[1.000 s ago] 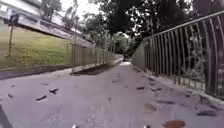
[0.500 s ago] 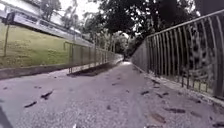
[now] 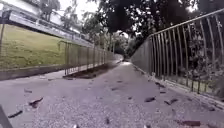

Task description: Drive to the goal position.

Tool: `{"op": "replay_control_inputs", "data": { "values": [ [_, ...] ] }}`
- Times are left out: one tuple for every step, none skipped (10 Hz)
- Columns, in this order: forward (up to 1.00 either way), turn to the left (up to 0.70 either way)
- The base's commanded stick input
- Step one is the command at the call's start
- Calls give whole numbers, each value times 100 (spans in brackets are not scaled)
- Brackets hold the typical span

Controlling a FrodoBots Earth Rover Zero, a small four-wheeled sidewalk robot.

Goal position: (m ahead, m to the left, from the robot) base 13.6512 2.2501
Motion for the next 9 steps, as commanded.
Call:
{"op": "replay_control_inputs", "data": {
  "values": [
    [50, -50],
    [50, -23],
    [50, 0],
    [50, 0],
    [50, 0],
    [50, 0],
    [50, 0],
    [50, 0],
    [50, 0]
  ]
}}
